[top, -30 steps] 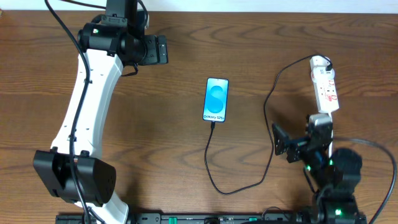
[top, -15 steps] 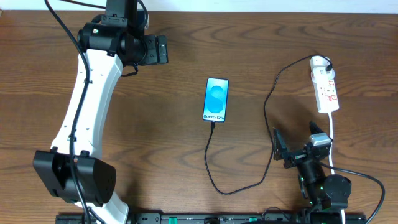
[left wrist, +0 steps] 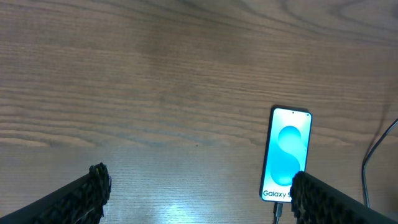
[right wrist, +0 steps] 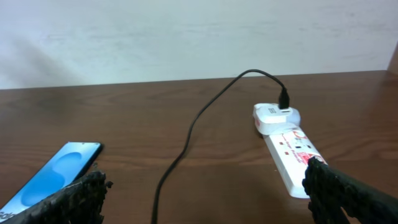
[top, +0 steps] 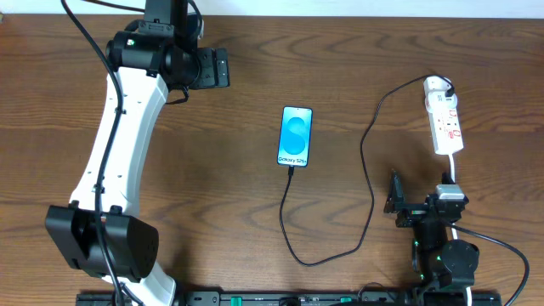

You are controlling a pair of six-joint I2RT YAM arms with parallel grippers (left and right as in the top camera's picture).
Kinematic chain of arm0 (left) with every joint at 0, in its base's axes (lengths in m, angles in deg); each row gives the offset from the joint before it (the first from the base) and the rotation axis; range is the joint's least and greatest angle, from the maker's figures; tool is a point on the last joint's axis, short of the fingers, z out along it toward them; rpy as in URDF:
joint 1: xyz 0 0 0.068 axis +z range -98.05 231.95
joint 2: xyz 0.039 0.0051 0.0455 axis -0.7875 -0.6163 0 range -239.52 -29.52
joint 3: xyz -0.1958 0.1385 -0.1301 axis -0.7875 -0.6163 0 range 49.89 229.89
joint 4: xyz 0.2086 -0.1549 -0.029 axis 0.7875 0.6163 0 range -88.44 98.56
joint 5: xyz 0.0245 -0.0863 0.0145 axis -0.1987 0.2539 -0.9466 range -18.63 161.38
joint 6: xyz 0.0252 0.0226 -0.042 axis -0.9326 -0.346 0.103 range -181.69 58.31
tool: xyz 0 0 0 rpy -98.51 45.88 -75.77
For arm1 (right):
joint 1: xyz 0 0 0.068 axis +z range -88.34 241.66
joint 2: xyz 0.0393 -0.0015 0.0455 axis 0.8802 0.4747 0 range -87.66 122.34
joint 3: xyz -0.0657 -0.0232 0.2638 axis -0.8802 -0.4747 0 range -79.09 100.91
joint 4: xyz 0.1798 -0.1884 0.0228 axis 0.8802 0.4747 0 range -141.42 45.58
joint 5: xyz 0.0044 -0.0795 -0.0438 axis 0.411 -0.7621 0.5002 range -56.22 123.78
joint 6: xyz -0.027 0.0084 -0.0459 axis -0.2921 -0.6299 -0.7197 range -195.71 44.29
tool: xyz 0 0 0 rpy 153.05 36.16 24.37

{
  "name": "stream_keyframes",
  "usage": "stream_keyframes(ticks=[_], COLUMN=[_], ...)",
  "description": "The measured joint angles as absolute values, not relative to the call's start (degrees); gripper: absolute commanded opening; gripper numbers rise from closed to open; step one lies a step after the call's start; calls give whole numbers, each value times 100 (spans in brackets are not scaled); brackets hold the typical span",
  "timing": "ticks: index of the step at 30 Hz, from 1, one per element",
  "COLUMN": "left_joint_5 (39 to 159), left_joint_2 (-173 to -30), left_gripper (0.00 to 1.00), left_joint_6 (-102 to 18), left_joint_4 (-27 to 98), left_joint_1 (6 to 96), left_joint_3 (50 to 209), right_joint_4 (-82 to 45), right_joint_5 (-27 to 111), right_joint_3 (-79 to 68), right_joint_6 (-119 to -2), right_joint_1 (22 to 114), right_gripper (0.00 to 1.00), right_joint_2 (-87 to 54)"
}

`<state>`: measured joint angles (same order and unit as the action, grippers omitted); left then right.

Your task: Plug charger to phone and switch on socket

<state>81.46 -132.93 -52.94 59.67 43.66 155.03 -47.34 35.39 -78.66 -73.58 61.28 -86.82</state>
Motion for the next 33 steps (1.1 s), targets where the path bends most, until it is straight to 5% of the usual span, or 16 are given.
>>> stream_keyframes(ticks=[33], left_joint_5=[8146], left_joint_2=[-13293], left_gripper=[94], left_joint_6=[-5292], left_joint_4=[5967], left_joint_1=[4366], left_joint_3=[15503], right_joint_4=[-4734], right_joint_5=[3519], right_joint_3=[-7866], right_joint_6=[-7518], right_joint_1=[6128], right_gripper=[99], right_joint_2=[-8682])
